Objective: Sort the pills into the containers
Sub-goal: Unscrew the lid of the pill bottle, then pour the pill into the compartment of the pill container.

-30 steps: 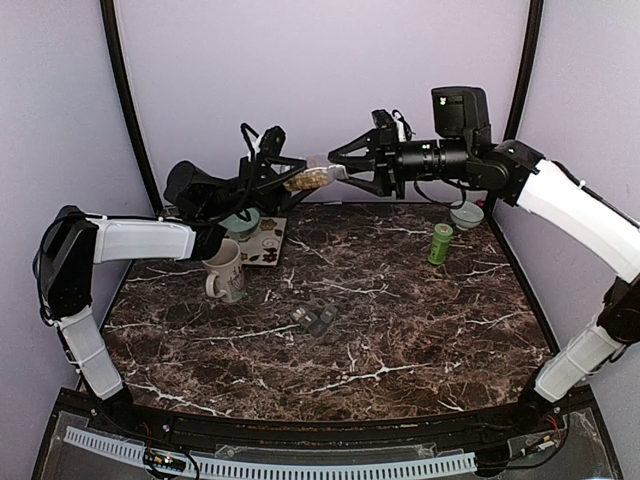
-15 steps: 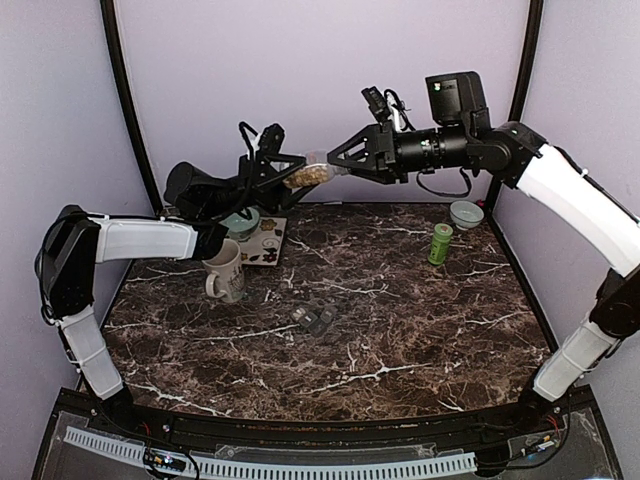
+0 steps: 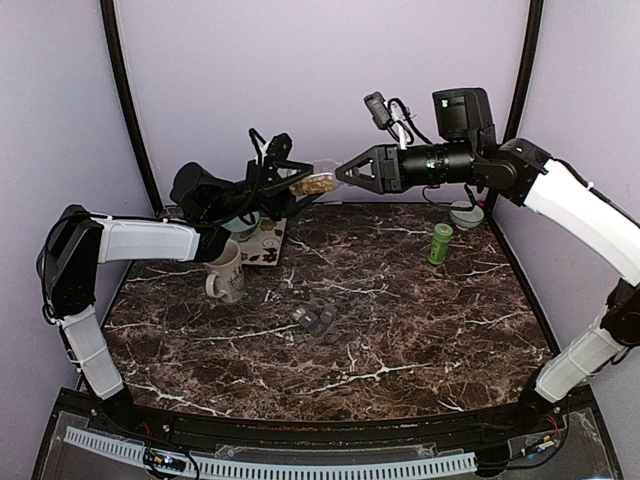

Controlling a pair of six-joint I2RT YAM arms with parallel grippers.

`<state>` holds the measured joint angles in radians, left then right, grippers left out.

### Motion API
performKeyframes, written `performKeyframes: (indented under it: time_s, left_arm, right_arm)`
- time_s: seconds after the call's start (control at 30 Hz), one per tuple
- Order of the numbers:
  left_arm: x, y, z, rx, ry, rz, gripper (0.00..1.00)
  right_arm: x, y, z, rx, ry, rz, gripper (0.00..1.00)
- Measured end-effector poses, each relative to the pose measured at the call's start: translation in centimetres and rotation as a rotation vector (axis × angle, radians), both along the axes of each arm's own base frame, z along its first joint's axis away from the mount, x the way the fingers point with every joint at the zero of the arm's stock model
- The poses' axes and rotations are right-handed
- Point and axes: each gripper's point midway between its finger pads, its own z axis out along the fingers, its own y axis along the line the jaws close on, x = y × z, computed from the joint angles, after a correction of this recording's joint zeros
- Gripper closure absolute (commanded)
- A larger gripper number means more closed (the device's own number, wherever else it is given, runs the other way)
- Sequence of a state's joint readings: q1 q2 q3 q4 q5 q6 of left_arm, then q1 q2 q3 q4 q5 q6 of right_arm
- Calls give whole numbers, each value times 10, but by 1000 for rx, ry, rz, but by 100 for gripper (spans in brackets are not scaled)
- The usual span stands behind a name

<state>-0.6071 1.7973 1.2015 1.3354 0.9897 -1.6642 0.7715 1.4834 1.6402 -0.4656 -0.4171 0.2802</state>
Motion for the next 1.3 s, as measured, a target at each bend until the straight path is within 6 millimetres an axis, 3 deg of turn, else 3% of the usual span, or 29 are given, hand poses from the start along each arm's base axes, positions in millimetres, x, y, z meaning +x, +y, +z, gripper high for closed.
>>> performKeyframes:
  time_s: [0.33,0.73,1.0,1.3]
  left_arm:
    - [3,1,-10,2,25,24,100]
    - [-2,12,-17,16,12,100,100]
    - [-9,28,-25,26,13,208,100]
    - [-35,32,-61,51,59,299,100]
  right_arm:
    - [5,-11,-3,18,1,-38,63]
    - [9,-30,23,118,9,-92,63]
    - [11,-35,14,111,30,-116,63]
    - [12,-40,4,93,41,-141,63]
